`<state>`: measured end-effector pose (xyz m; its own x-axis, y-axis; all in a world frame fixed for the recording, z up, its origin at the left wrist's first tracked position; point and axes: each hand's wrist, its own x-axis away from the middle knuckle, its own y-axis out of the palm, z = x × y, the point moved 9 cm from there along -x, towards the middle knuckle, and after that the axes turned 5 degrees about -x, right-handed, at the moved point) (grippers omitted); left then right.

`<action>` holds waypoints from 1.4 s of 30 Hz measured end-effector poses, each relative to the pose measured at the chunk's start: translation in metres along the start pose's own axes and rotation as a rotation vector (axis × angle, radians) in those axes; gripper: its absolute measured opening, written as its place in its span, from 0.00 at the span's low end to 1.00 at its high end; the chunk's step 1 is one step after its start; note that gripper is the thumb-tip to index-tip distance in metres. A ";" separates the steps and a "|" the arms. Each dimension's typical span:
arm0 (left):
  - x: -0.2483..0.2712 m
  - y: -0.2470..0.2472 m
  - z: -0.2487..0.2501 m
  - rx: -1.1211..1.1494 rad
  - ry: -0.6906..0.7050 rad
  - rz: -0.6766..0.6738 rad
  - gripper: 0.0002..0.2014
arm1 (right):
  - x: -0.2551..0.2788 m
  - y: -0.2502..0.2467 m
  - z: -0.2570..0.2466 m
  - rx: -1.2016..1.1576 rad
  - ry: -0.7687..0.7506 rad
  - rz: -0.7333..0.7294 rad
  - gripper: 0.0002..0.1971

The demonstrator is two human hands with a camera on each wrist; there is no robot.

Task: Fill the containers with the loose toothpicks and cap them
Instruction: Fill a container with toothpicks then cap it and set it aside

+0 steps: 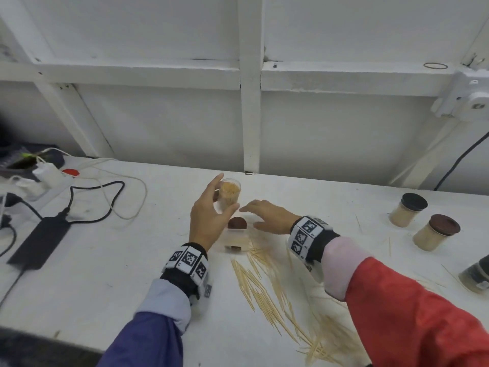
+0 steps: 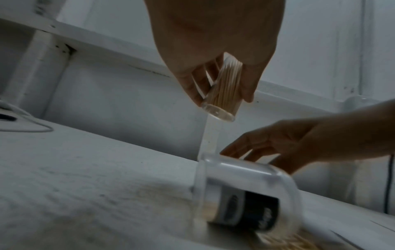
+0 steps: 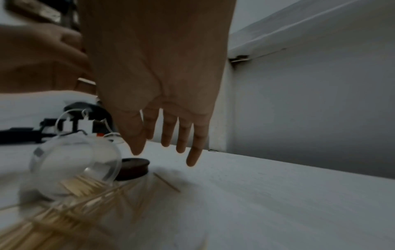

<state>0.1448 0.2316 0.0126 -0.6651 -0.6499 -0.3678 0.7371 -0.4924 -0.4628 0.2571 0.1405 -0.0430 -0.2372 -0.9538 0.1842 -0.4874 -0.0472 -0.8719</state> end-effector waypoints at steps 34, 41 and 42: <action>-0.003 0.061 0.010 0.009 0.011 -0.291 0.30 | 0.036 -0.075 0.014 -0.619 -0.015 0.195 0.27; 0.004 0.072 0.018 -0.002 0.037 -0.353 0.27 | 0.048 -0.076 0.012 -0.573 0.006 0.187 0.27; 0.004 0.073 0.018 -0.003 0.037 -0.358 0.26 | 0.049 -0.075 0.011 -0.568 0.011 0.192 0.27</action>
<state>0.1981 0.1822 -0.0085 -0.8848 -0.4153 -0.2113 0.4567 -0.6834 -0.5695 0.2919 0.0943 0.0263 -0.3724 -0.9265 0.0545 -0.8074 0.2944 -0.5113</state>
